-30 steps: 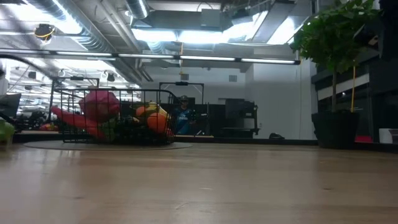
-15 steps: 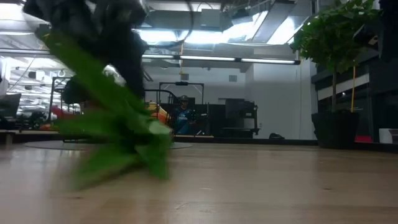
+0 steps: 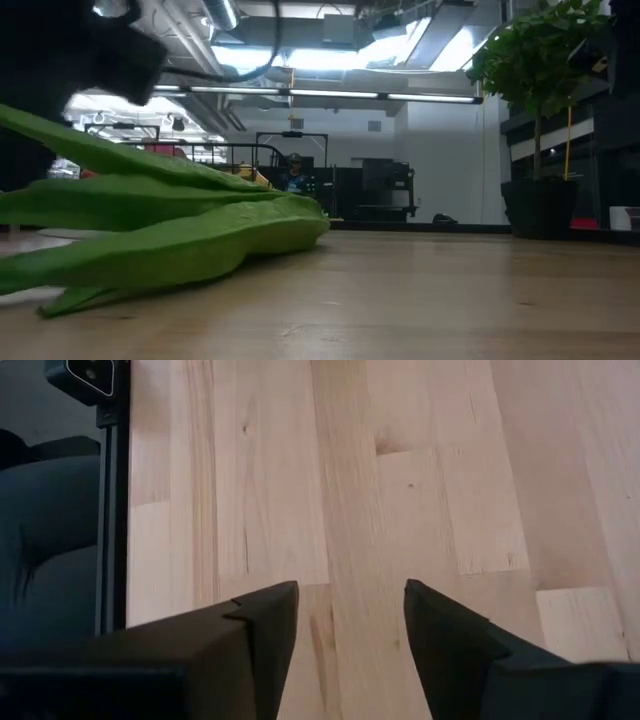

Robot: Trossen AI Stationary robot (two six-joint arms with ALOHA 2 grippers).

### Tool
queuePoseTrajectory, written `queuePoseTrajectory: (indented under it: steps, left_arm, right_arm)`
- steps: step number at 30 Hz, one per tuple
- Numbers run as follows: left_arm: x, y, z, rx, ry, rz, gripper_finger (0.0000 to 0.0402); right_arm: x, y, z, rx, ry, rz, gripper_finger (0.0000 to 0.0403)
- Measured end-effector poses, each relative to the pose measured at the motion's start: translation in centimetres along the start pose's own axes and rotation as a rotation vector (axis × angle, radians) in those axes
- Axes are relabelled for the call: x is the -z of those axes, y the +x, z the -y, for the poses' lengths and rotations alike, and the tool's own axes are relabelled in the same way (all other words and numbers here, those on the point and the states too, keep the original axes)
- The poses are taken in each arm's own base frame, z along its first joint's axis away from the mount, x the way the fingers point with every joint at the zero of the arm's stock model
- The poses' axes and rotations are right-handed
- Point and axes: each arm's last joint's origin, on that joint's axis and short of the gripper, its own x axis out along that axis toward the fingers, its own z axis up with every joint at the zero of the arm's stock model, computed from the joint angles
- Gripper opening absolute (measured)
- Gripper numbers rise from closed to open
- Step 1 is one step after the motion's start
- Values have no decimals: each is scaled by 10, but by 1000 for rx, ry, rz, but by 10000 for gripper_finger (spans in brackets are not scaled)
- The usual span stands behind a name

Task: Build produce basket
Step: Put the green leaf lettuce into the black wire basket

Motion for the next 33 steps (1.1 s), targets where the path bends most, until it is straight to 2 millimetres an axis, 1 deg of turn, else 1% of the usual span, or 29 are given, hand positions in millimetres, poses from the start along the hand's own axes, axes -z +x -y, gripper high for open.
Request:
queuePoseTrajectory:
  steps: [3, 5, 8, 11, 13, 15, 17, 20, 23, 25, 27, 29, 33]
  left_arm:
    - [8, 6, -6, -77, -55, -8, 242]
    - [8, 13, -8, -110, -81, 27, 242]
    - [0, 32, -13, -139, -120, 43, 242]
    - [-15, 46, -7, -87, -162, 40, 242]
    - [-31, 54, 4, -77, -194, 59, 242]
    - [-49, 57, 16, -70, -158, 94, 242]
    - [-73, 60, 34, -37, -32, 196, 242]
    - [-109, 51, 70, 69, 175, 323, 242]
    - [-127, 41, 98, 108, 335, 373, 242]
    - [-131, 34, 106, 72, 397, 363, 242]
    - [-131, 25, 114, 48, 422, 364, 242]
    - [-122, 20, 117, -20, 433, 338, 242]
    - [-100, 18, 113, -178, 438, 223, 242]
  right_arm:
    - [0, 0, 0, 0, 0, 0, 171]
    - [0, 0, 0, 0, 0, 0, 171]
    - [0, 0, 0, 0, 0, 0, 171]
    - [0, 0, 0, 0, 0, 0, 171]
    - [0, 0, 0, 0, 0, 0, 171]
    - [0, 0, 0, 0, 0, 0, 171]
    - [0, 0, 0, 0, -1, 0, 171]
    - [0, 0, 0, 1, -1, 0, 171]
    - [0, 0, 0, 1, -16, 0, 171]
    - [0, 0, 0, 2, -17, 2, 171]
    - [0, 0, 0, 15, -18, 14, 171]
    - [-2, 1, 1, 52, -20, 49, 171]
    - [-6, 5, 2, 163, -8, 145, 171]
